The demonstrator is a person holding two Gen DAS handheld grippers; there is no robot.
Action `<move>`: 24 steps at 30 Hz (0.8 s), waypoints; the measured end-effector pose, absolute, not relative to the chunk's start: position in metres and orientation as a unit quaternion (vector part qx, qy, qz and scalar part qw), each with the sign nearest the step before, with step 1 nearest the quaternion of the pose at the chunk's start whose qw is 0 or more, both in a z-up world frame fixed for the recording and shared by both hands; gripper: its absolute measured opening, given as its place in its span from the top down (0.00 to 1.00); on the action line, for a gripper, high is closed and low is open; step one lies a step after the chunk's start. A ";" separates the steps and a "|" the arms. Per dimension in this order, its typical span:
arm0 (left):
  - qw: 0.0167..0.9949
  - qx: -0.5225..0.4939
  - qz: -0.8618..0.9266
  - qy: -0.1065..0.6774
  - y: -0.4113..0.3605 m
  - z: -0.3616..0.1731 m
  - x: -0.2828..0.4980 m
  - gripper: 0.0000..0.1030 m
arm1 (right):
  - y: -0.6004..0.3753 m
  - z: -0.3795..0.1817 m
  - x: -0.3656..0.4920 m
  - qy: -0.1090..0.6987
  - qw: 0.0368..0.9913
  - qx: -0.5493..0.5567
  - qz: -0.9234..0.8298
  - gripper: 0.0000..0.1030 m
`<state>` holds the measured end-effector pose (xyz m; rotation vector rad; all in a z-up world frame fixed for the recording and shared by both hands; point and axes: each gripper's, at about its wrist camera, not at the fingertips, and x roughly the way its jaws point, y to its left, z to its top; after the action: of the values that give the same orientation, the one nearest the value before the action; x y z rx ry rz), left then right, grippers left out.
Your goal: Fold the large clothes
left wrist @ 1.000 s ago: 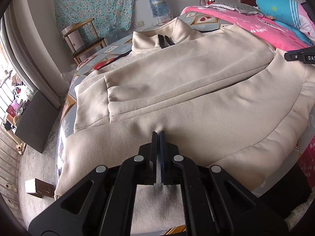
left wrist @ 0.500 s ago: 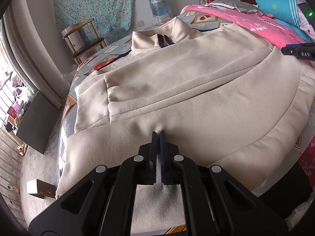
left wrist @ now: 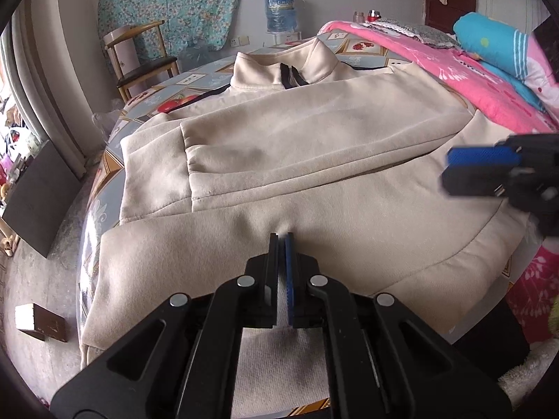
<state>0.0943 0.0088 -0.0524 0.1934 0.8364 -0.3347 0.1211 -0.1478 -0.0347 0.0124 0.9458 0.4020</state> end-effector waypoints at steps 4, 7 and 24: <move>0.891 0.037 -0.196 0.408 0.038 -0.036 0.087 0.94 | -0.141 -0.041 0.128 0.468 0.863 -0.011 0.189 0.70; 0.898 0.041 -0.230 0.372 0.054 -0.011 0.058 0.91 | -0.151 -0.042 0.127 0.474 0.858 0.010 0.198 0.70; 0.897 -0.037 -0.172 0.406 0.110 -0.027 0.063 0.85 | -0.146 -0.045 0.129 0.472 0.861 0.000 0.192 0.70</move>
<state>0.0631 0.1096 -0.0270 -0.0776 0.8419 -0.3563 0.1293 -0.1463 -0.0448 -0.0001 0.9905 0.4022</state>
